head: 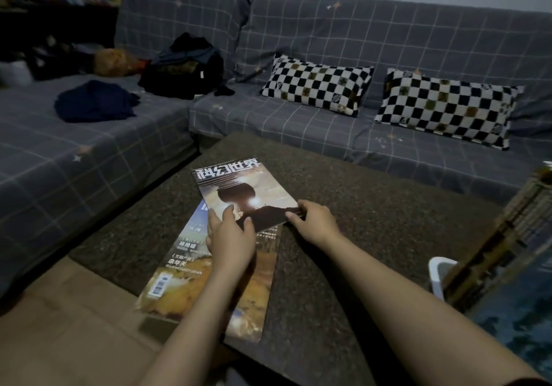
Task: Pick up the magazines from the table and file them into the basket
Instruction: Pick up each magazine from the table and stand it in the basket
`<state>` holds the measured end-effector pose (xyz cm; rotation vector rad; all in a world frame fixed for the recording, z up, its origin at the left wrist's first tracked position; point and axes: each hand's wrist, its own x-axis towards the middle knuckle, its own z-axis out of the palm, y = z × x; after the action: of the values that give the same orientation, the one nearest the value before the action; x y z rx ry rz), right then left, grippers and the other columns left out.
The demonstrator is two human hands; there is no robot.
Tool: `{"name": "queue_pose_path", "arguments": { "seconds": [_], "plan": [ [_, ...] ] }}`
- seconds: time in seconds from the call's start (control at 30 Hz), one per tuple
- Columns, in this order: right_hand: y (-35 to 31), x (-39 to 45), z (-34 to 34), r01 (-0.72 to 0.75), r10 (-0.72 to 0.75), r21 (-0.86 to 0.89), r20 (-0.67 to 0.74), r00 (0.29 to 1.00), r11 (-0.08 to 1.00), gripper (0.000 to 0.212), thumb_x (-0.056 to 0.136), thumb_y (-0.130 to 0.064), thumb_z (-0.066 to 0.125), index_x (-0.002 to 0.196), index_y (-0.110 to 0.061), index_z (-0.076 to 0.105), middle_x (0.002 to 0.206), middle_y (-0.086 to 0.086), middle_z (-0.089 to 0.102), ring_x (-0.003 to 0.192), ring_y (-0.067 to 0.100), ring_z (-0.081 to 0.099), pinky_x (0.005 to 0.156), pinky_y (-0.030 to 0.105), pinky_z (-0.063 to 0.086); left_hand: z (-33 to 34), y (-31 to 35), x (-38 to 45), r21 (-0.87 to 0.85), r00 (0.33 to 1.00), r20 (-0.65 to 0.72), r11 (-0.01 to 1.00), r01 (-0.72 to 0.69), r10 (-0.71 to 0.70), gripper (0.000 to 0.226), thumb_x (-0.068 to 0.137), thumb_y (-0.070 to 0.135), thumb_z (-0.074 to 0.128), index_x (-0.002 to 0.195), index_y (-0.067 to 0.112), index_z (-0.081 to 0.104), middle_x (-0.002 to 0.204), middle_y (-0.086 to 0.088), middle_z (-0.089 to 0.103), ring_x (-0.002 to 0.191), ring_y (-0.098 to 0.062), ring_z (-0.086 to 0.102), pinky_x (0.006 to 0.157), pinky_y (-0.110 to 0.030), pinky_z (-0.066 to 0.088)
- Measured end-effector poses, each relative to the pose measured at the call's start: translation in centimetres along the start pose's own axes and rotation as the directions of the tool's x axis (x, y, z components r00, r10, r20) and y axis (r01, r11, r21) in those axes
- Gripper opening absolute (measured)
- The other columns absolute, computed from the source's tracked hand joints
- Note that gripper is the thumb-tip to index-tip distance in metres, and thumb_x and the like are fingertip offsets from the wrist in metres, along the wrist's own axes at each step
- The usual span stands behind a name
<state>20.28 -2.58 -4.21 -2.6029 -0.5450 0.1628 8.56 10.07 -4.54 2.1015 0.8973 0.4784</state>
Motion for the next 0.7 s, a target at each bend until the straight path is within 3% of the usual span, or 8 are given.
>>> {"name": "queue_pose_path", "arguments": {
  "seconds": [0.17,0.23,0.3,0.4,0.5,0.6,0.7],
  "plan": [
    [-0.1,0.7,0.5,-0.029,0.031,0.061,-0.035,0.999,0.998,0.046,0.088,-0.041,0.055,0.124,-0.012,0.058,0.123,0.018,0.054,0.119,0.034,0.045,0.099,0.032,0.037,-0.4,-0.7,2.2,-0.23,0.985,-0.092,0.966,0.121,-0.145,0.05,0.091,0.027,0.057,0.134,0.004,0.045,0.135,-0.017,0.05,0.123,-0.033,0.049,0.1,-0.043,0.041],
    [-0.1,0.3,0.2,-0.093,0.096,0.06,-0.048,0.994,0.994,0.051,0.088,-0.043,0.054,0.124,-0.006,0.057,0.125,0.021,0.054,0.119,0.035,0.047,0.098,0.033,0.038,-1.1,-1.1,2.3,-0.317,0.979,-0.071,0.935,0.162,-0.194,0.031,0.086,0.025,0.063,0.11,0.005,0.06,0.108,-0.014,0.066,0.105,-0.033,0.061,0.081,-0.036,0.047],
    [0.0,-0.5,-0.2,-0.163,0.166,0.072,-0.029,0.986,0.984,0.052,0.088,-0.043,0.054,0.117,-0.001,0.06,0.121,0.022,0.059,0.112,0.034,0.054,0.09,0.034,0.043,-1.7,-1.2,2.0,-0.351,0.979,-0.003,0.917,0.189,-0.203,0.016,0.082,0.022,0.068,0.087,0.008,0.063,0.087,-0.011,0.07,0.086,-0.031,0.066,0.074,-0.039,0.051],
    [0.0,-2.2,-0.8,-0.286,0.282,0.157,0.048,0.958,0.945,0.043,0.087,-0.039,0.057,0.105,0.0,0.065,0.109,0.018,0.066,0.1,0.032,0.061,0.069,0.027,0.038,-2.6,-1.0,0.6,-0.351,0.968,0.09,0.902,0.251,-0.234,0.017,0.082,0.019,0.068,0.093,0.013,0.056,0.091,-0.006,0.066,0.088,-0.029,0.065,0.084,-0.043,0.053],
    [-0.8,-4.6,-1.8,-0.387,0.367,0.246,0.123,0.922,0.889,0.038,0.088,-0.028,0.058,0.113,0.001,0.061,0.116,0.017,0.064,0.105,0.031,0.06,0.07,0.026,0.038,-3.5,-0.9,-2.1,-0.393,0.978,0.1,0.896,0.206,-0.181,0.021,0.088,0.016,0.06,0.103,0.024,0.047,0.101,-0.006,0.063,0.09,-0.025,0.064,0.085,-0.042,0.053],
    [-1.5,-7.6,-3.3,-0.457,0.412,0.384,0.197,0.89,0.803,0.034,0.089,-0.014,0.054,0.119,0.003,0.055,0.119,0.018,0.06,0.106,0.031,0.06,0.068,0.027,0.042,-5.3,-0.7,-5.4,-0.468,0.985,0.099,0.868,0.169,-0.139,0.021,0.09,0.014,0.056,0.107,0.024,0.047,0.097,-0.009,0.066,0.085,-0.026,0.067,0.081,-0.045,0.055],
    [-1.9,-10.8,-5.2,-0.414,0.343,0.544,0.231,0.91,0.73,0.022,0.086,-0.012,0.052,0.105,-0.005,0.062,0.096,0.012,0.066,0.077,0.021,0.064,0.053,0.022,0.045,-7.8,-0.2,-8.2,-0.536,0.997,0.047,0.841,0.073,-0.057,0.021,0.09,0.008,0.055,0.104,0.023,0.049,0.084,-0.008,0.068,0.071,-0.02,0.066,0.069,-0.039,0.053]
  ]
}}
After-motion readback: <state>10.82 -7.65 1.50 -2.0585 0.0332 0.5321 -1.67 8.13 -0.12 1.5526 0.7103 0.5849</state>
